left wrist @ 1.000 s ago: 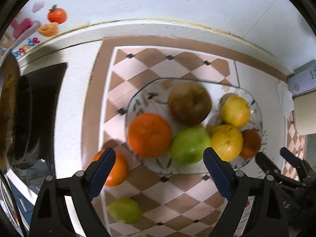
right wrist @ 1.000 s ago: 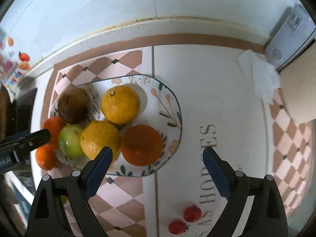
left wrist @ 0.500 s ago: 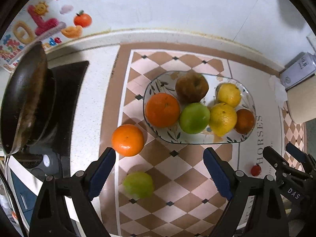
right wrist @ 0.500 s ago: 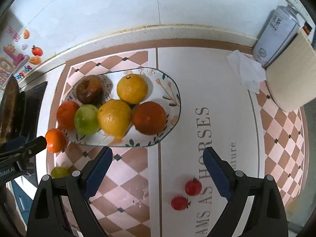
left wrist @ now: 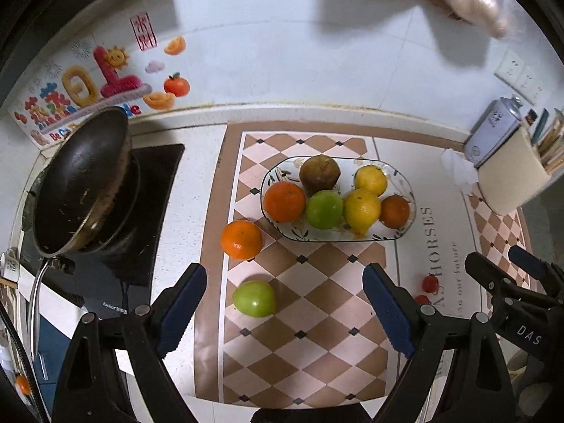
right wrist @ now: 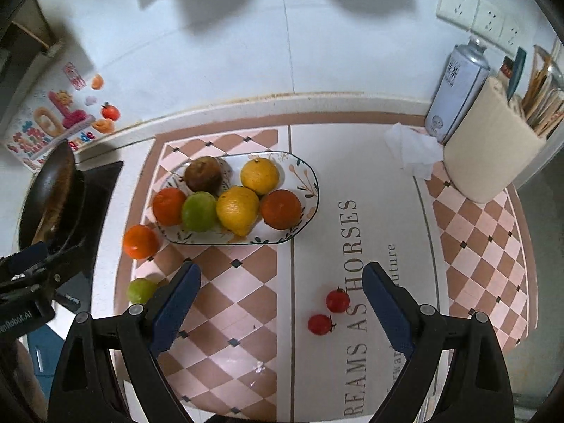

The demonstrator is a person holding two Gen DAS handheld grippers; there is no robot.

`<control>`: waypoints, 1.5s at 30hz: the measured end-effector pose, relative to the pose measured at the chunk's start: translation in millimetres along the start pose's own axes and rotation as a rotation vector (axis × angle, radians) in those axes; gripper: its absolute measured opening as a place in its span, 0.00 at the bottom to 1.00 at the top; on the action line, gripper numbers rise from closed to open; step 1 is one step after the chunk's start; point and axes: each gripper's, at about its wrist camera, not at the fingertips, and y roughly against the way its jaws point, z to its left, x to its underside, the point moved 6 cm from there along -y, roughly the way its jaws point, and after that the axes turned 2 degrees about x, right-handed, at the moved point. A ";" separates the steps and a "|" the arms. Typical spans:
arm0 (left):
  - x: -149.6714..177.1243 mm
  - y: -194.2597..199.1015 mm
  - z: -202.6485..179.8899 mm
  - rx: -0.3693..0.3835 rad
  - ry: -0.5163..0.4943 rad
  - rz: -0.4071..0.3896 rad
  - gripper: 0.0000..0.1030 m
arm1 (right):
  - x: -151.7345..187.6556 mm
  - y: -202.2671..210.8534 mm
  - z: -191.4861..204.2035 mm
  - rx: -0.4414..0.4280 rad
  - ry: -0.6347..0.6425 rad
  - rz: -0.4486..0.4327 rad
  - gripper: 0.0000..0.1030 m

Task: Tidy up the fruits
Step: 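Move both tools toward the green apple and orange on the runner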

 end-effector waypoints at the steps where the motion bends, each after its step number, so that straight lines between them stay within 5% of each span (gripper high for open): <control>1: 2.1 6.0 -0.7 0.003 -0.003 -0.011 0.88 | 1.8 7.7 0.9 -0.002 0.002 -0.012 0.92; 13: 27.4 65.9 -3.9 0.013 -0.006 -0.130 0.88 | 27.0 93.6 5.9 -0.015 0.023 -0.145 0.92; 27: 39.3 86.4 -8.3 -0.018 -0.019 -0.211 0.88 | 39.2 116.6 11.3 -0.034 0.019 -0.208 0.92; 32: 35.4 75.2 -7.7 -0.018 -0.011 -0.184 0.88 | 33.8 107.5 8.1 -0.070 -0.012 -0.188 0.92; 34: 32.0 68.2 -3.3 -0.028 0.000 -0.177 1.00 | 30.7 100.6 3.2 -0.095 -0.042 -0.167 0.92; 36: 27.9 56.6 5.6 -0.043 0.020 -0.167 1.00 | 28.0 85.9 -6.6 -0.098 -0.065 -0.130 0.92; 45: 25.5 -24.6 72.0 -0.152 0.156 0.008 1.00 | 45.1 -31.9 -56.3 -0.089 -0.161 0.097 0.92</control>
